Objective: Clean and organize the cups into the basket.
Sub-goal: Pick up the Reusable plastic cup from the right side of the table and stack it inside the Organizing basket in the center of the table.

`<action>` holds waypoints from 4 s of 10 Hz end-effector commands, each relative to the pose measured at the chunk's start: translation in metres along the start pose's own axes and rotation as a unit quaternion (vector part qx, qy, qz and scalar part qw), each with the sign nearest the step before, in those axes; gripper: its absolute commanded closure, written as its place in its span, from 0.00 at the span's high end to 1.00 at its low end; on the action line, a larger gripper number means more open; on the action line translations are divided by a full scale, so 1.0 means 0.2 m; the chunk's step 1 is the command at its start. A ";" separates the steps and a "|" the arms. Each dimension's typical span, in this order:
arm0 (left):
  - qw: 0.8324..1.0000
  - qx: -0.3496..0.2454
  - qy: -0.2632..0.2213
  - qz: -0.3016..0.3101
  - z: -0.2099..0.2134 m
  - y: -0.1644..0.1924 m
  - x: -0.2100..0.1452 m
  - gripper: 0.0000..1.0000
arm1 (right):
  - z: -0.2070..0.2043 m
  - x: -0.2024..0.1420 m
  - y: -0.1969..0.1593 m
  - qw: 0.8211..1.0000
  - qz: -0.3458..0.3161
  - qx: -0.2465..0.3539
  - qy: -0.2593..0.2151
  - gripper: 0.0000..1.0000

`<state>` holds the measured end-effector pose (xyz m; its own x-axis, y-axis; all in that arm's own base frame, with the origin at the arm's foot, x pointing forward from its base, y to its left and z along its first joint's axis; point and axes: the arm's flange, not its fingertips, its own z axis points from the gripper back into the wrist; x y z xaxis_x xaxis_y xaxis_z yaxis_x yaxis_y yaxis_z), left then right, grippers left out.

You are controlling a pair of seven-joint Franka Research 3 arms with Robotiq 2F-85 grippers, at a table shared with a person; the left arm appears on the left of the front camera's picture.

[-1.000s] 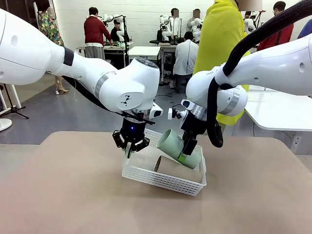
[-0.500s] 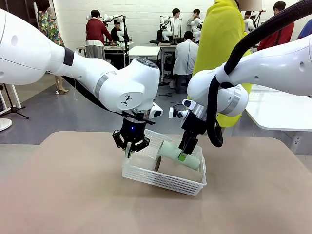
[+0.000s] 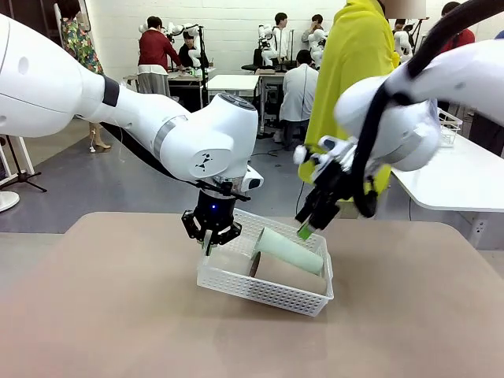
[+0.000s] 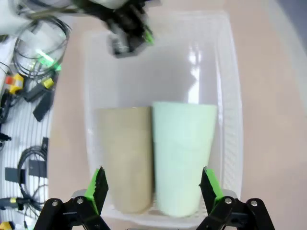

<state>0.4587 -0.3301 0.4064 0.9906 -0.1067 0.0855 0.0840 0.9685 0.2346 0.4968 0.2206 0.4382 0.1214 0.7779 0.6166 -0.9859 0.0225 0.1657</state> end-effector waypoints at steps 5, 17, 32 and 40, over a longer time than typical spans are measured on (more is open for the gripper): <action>1.000 0.004 -0.004 -0.004 -0.01 0.00 -0.01 0.00 | 0.78 -1.00 0.78 0.962 0.083 -0.076 -0.249 1.00; 1.000 0.004 -0.004 -0.004 -0.01 0.00 -0.01 0.00 | 0.95 -1.68 0.59 0.947 0.013 -0.136 -0.292 1.00; 1.000 0.004 -0.004 -0.004 -0.01 0.00 -0.01 0.00 | 0.95 -1.68 0.59 0.947 0.013 -0.136 -0.292 1.00; 1.000 0.004 -0.004 -0.004 -0.01 0.00 -0.01 0.00 | 0.49 -1.63 0.18 0.968 -0.016 -0.113 -0.223 1.00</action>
<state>0.4584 -0.3305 0.4063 0.9906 -0.1075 0.0851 0.0849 0.9683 0.2348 0.4204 -0.1003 0.3239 0.1519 0.4383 0.8859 -0.9743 0.2174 0.0595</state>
